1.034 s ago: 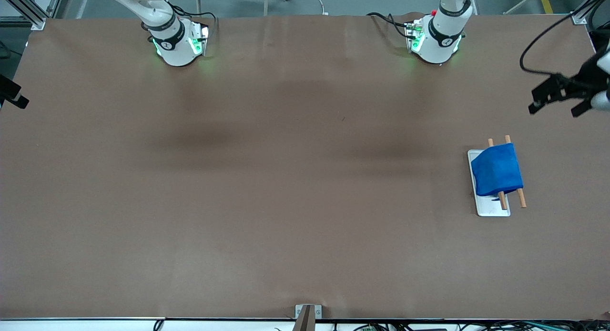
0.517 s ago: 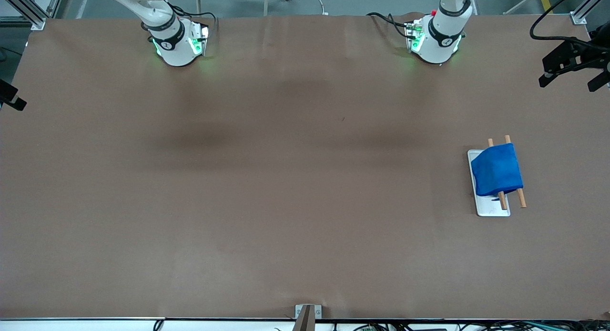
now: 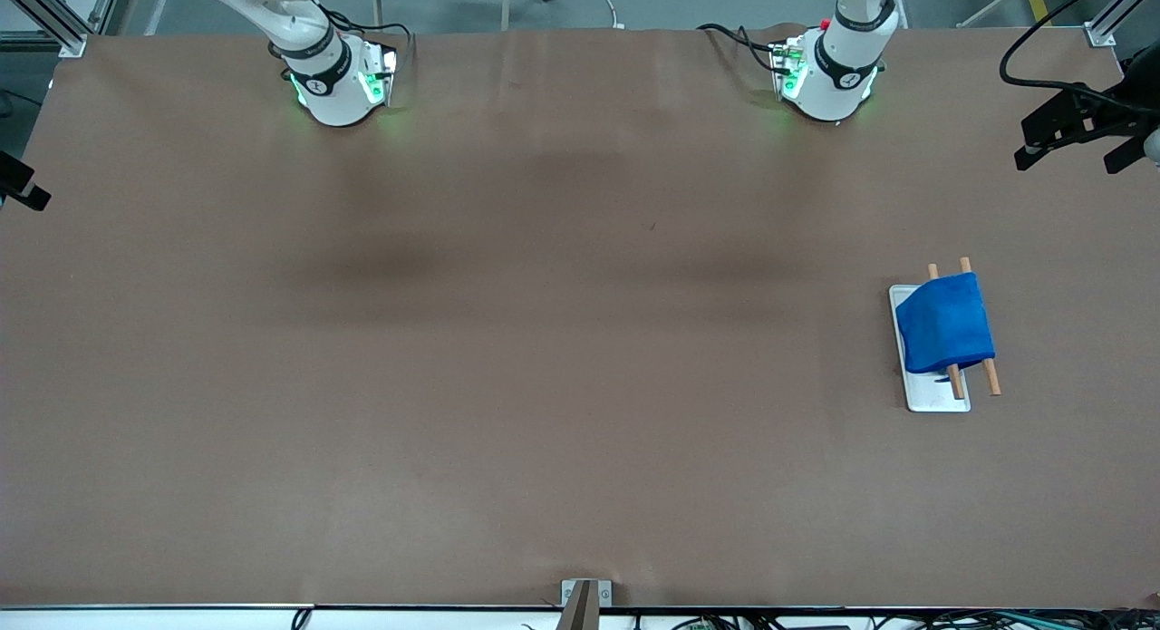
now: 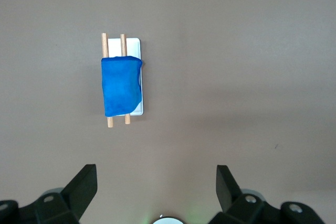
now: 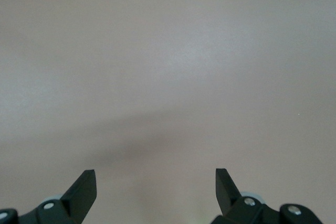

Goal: Right arm passes towel to left arm to hang

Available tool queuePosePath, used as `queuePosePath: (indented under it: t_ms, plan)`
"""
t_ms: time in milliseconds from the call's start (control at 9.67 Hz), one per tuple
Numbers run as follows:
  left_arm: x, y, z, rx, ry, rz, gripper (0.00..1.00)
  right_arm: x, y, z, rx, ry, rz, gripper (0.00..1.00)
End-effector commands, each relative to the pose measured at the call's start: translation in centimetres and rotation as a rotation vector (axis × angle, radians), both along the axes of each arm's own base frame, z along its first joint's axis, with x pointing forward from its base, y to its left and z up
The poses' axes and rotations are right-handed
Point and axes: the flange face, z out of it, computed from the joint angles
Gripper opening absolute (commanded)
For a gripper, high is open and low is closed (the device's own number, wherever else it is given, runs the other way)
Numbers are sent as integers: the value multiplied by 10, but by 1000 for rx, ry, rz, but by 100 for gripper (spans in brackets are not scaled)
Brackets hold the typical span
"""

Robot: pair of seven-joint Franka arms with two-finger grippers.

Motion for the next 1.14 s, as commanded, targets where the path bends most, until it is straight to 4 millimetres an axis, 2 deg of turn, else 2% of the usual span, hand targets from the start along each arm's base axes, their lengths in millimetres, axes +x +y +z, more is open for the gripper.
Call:
queuePosePath:
  t_ms: [0,1034]
  plan:
    - [5,-1,-21,22,44,-5,100,-2,-2,1,13,-2,10,100]
    - [13,-2,-29,25,9,-5,100,1,-2,-3,14,5,11,100]
